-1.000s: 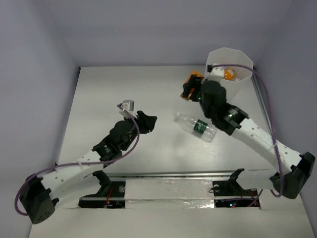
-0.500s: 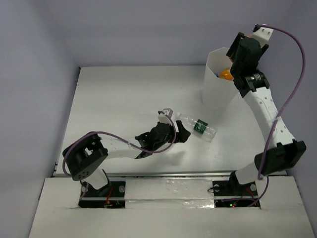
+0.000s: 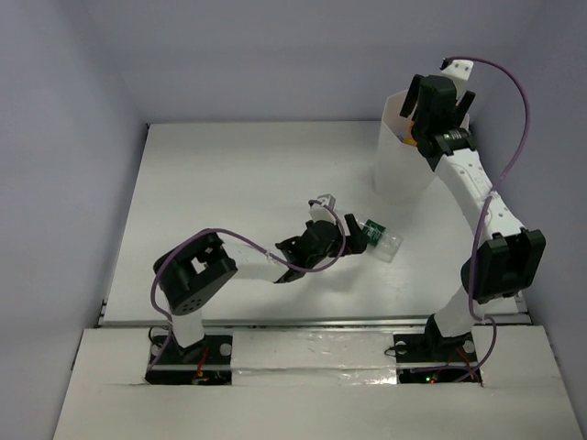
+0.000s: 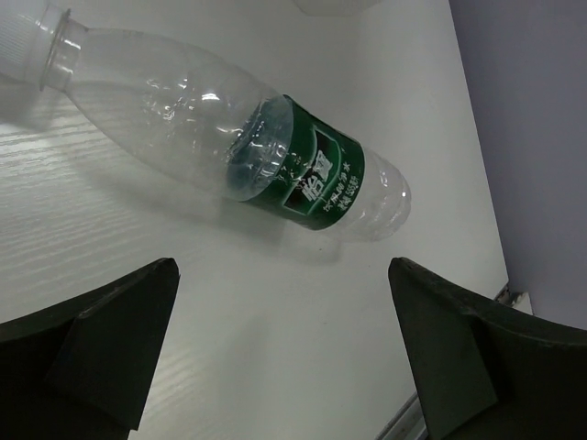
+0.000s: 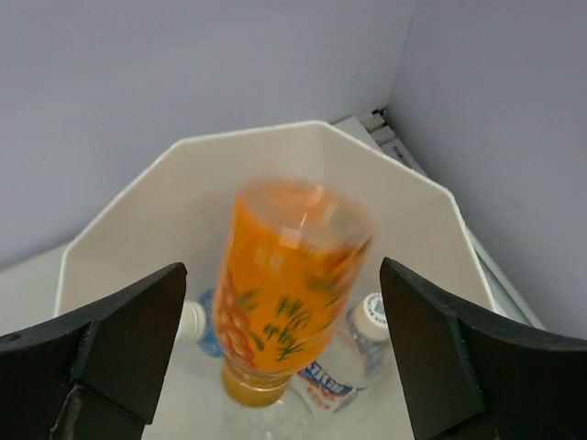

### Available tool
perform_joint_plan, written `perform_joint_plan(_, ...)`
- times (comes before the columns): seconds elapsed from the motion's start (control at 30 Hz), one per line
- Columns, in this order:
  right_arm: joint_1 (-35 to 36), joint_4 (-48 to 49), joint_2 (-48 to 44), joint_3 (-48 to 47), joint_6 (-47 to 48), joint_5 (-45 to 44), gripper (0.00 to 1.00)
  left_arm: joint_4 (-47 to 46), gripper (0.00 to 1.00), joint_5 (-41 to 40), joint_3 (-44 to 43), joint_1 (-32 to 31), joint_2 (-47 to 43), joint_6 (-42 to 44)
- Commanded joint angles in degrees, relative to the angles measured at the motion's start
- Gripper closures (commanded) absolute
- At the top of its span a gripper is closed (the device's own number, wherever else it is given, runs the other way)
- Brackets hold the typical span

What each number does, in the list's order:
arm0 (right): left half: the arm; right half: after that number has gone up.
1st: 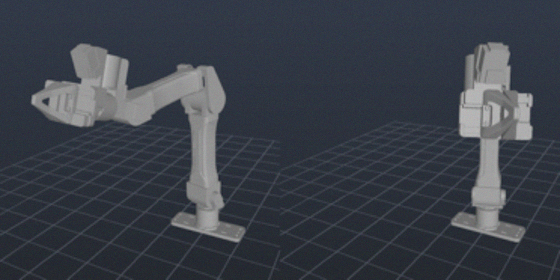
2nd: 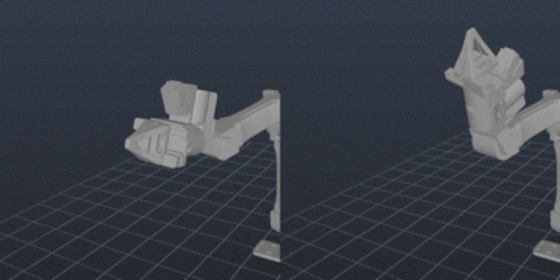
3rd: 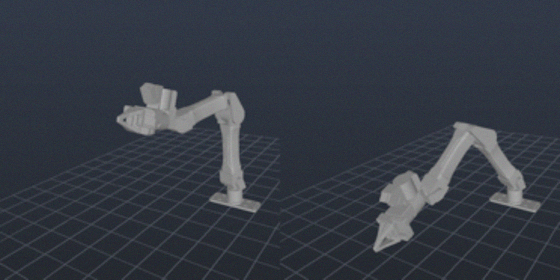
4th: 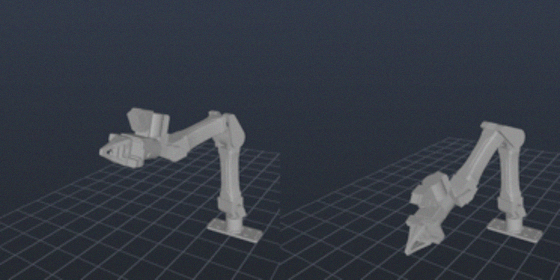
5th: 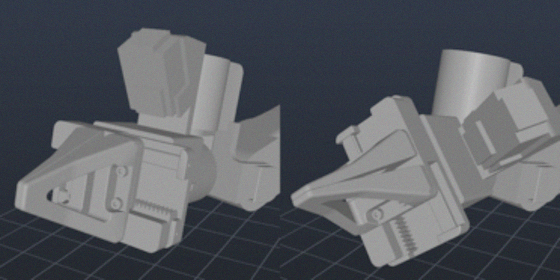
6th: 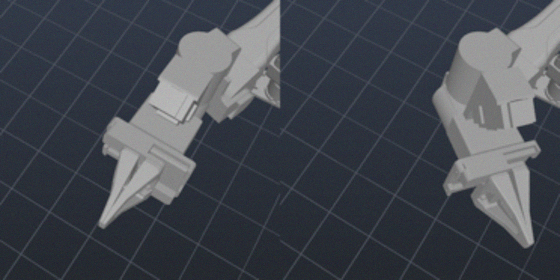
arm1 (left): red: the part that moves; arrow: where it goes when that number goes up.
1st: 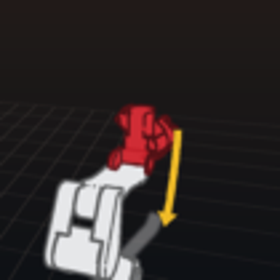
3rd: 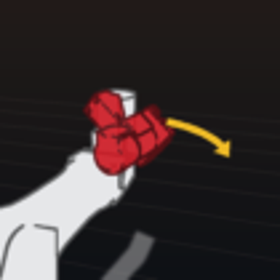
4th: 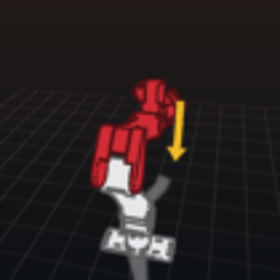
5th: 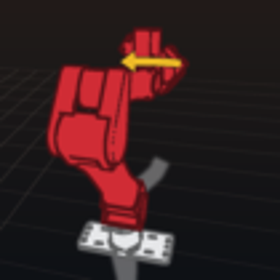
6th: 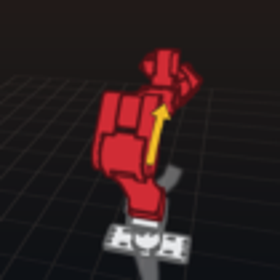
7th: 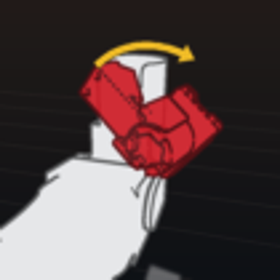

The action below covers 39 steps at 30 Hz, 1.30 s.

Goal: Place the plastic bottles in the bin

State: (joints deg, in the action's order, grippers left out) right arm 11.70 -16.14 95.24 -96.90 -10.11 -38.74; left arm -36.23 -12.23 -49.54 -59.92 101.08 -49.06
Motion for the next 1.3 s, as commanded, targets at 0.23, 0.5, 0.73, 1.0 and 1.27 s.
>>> perform_joint_plan(0.23,1.0,1.7,-13.3,6.4,-4.7,7.3,0.04,3.2,0.01,-4.6,-7.8,-0.2,5.3,-2.9)
perform_joint_plan(0.5,8.4,6.6,-25.6,20.8,-7.6,10.0,0.03,6.9,0.01,-7.6,-12.2,0.9,9.3,-2.8)
perform_joint_plan(0.73,14.0,7.2,-32.0,31.3,-8.4,14.3,0.02,9.2,0.01,-9.0,-16.0,2.1,12.0,-3.1)
perform_joint_plan(1.0,14.6,7.3,-39.9,44.7,-12.6,20.4,0.12,10.4,0.01,-9.7,-19.5,3.9,15.2,-2.7)
perform_joint_plan(1.27,17.2,7.2,-42.9,50.3,-14.3,23.9,0.13,15.6,0.01,-10.6,-28.2,5.7,20.2,-0.6)
